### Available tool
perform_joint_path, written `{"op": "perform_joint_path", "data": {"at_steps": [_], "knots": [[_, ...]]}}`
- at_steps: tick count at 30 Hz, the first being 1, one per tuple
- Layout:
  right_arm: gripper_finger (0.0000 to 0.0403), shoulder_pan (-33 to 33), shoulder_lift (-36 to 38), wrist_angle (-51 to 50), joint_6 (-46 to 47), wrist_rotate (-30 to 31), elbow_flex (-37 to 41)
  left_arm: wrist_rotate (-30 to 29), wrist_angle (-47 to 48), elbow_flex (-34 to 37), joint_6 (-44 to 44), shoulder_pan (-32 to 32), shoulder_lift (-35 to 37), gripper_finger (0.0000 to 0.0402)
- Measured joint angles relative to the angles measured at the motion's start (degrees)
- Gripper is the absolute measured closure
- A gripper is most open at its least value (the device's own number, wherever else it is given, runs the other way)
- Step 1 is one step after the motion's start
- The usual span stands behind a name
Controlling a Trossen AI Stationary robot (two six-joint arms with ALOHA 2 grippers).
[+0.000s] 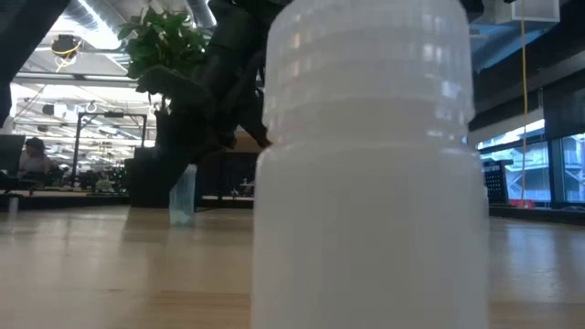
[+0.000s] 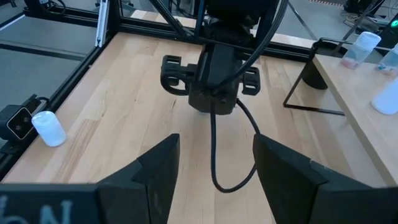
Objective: Pick and place medicine bottles onto shelf by color
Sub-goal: Put the green pill bottle on the shelf aligned with the other green pill bottles
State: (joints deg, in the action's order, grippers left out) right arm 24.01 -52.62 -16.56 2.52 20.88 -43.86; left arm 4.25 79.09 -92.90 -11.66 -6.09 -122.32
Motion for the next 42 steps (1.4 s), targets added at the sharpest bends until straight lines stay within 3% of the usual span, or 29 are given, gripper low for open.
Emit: {"op": "perform_joint_path", "data": {"at_steps": [9, 20, 32, 36, 42], "knots": [[0.0196, 0.0, 0.0, 0.0, 0.0, 0.0, 0.0, 0.4, -1.7, 0.0, -0.2, 0.0, 0.0, 0.0288], [0.0196, 0.0, 0.0, 0.0, 0.0, 0.0, 0.0, 0.4, -1.9, 0.0, -1.2, 0.0, 0.0, 0.0199], [0.0196, 0.0, 0.0, 0.0, 0.0, 0.0, 0.0, 0.3, -0.9, 0.0, -1.8, 0.1, 0.1, 0.0068], [0.0196, 0.0, 0.0, 0.0, 0.0, 0.0, 0.0, 0.2, 0.4, -0.4, -1.9, 0.1, 0.6, 0.0059], [0.0196, 0.0, 0.0, 0.0, 0.0, 0.0, 0.0, -3.4, 6.8, -7.7, -3.2, 0.0, 0.6, 0.0058]]}}
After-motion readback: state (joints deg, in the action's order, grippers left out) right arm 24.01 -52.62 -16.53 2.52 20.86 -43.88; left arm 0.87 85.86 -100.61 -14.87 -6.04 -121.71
